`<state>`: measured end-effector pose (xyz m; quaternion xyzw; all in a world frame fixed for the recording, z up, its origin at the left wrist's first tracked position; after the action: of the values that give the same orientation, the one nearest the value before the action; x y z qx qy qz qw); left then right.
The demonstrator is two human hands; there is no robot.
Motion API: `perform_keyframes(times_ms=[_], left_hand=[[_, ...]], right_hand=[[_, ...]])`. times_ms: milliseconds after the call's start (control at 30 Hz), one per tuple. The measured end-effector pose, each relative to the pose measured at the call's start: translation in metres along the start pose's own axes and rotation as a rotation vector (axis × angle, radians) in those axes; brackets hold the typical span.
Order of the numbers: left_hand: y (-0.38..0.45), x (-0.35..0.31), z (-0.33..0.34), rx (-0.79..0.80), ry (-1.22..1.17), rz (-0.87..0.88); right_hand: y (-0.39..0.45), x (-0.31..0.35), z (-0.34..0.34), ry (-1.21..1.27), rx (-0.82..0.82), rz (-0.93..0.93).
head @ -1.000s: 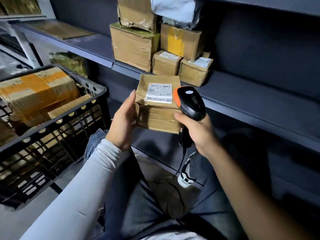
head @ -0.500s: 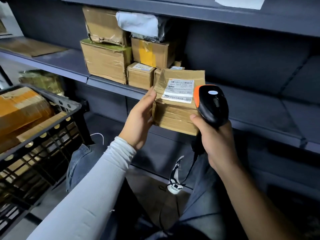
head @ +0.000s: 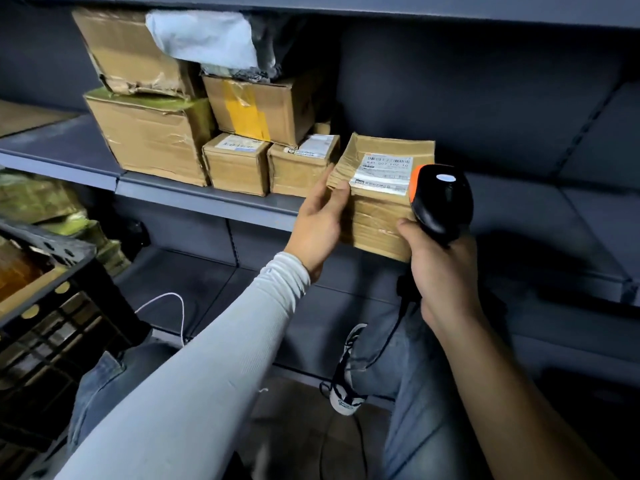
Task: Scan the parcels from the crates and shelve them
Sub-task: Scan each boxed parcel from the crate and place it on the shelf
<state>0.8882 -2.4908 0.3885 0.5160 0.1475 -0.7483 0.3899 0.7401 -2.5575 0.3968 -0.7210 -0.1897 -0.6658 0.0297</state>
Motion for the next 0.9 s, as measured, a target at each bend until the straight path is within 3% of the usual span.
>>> perform_keyframes(times_ms=[133,233,333,433,733,900], left_hand=[[0.018,0.009,0.011,-0.048,0.176,0.186],[0.01,0.013,0.011,-0.083,0.448,0.435],[-0.009,0.02,0.01,-0.01,0.816,0.572],[-0.012,0.028,0.012,0.081,1.088,0.6],[0.001,0.028,0.029,0.244,0.964,0.692],[0.002,0.038,0.042,0.214,0.758,0.656]], right_hand=[[0.015,-0.001,0.005,0.025,-0.064,-0.017],[0.008,-0.004,-0.002,0.012,-0.111,-0.04],[-0.004,-0.011,-0.006,-0.026,-0.058,-0.051],[-0.005,-0.015,-0.001,-0.036,-0.011,-0.071],[0.028,-0.017,0.006,-0.038,-0.002,-0.007],[0.065,-0.028,0.01,-0.004,-0.055,0.058]])
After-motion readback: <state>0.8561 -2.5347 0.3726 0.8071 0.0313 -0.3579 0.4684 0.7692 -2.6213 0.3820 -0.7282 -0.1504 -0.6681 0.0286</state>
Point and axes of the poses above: each hand's wrist, its own y-axis towards the middle knuckle, its own z-axis out of the palm, x = y × z, the point moved 1 cm from there along y, towards the middle knuckle, and after that the axes turned 14 degrees about -y, right-handed, at the moved point
